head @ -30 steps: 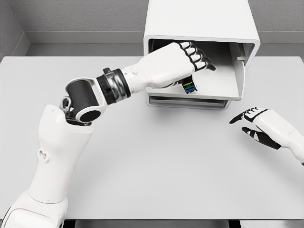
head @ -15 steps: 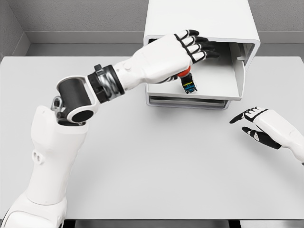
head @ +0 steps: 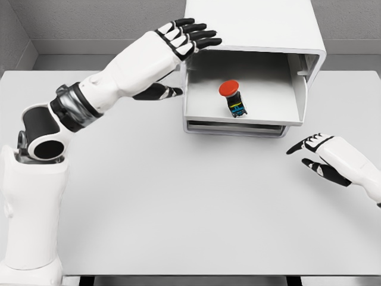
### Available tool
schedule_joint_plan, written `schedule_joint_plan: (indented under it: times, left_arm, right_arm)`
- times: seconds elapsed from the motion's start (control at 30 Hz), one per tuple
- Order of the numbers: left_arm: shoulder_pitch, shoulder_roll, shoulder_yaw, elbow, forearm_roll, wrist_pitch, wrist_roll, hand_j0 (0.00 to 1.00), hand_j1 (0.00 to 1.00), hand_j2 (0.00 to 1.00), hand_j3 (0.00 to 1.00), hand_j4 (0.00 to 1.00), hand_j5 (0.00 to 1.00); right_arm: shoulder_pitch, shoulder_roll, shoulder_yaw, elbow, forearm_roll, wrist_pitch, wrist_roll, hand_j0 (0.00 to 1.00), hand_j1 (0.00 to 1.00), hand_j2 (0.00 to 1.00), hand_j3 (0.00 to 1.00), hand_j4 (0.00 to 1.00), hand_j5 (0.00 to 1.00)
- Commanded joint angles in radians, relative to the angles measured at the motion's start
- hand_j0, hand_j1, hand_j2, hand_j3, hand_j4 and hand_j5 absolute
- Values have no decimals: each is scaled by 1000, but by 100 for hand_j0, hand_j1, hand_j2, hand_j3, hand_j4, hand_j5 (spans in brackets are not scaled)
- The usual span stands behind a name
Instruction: Slide open multi-storey tabletop storage cabinets and put open load switch and slide close multi-storey tabletop storage cabinets
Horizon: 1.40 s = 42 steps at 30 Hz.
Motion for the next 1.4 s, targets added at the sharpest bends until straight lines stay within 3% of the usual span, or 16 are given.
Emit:
schedule_joint_plan:
  times: [0.0, 0.03, 0.1, 0.17, 0.23, 0.33, 0.43, 0.5, 0.63, 1.37]
  left_arm:
    - [3, 89, 93, -2, 118, 4, 1, 100, 100, 100, 100, 100, 100]
    - [25, 128, 125, 0, 165, 4, 1, 100, 100, 100, 100, 100, 100]
    - [95, 177, 169, 1, 176, 4, 1, 100, 100, 100, 100, 100, 100]
    - [215, 218, 246, 9, 176, 4, 1, 100, 100, 100, 100, 100, 100]
    - [287, 280, 281, 53, 176, 4, 1, 100, 100, 100, 100, 100, 100]
    - [350, 321, 291, 130, 181, 4, 1, 100, 100, 100, 100, 100, 100]
    - [367, 321, 294, 231, 200, 4, 1, 100, 100, 100, 100, 100, 100]
    - [397, 318, 310, 234, 200, 4, 1, 100, 100, 100, 100, 100, 100]
    - [402, 315, 327, 284, 193, 4, 1, 100, 100, 100, 100, 100, 100]
    - [402, 312, 332, 296, 199, 4, 1, 100, 100, 100, 100, 100, 100]
  right_arm:
    - [0, -2, 8, -8, -10, 2, 0, 58, 58, 58, 58, 58, 58]
    - [0, -2, 13, -16, -10, 2, 0, 59, 59, 59, 59, 59, 59]
    - [0, -2, 13, -20, -11, 2, 0, 59, 59, 59, 59, 59, 59]
    - [0, 0, 16, -22, -15, 2, 0, 60, 60, 60, 60, 60, 60]
    - [0, 0, 16, -30, -15, 2, 0, 60, 60, 60, 60, 60, 60]
    - [-2, 0, 26, -37, -15, 2, 0, 60, 60, 60, 60, 60, 60]
    - [-3, 0, 28, -48, -16, 2, 1, 60, 60, 60, 60, 60, 60]
    - [-5, 0, 28, -50, -16, 2, 1, 60, 60, 60, 60, 60, 60]
    - [-18, -2, 29, -50, -16, 2, 1, 60, 60, 60, 60, 60, 60]
    - [-72, -3, 49, -40, -16, 2, 3, 60, 60, 60, 60, 60, 60]
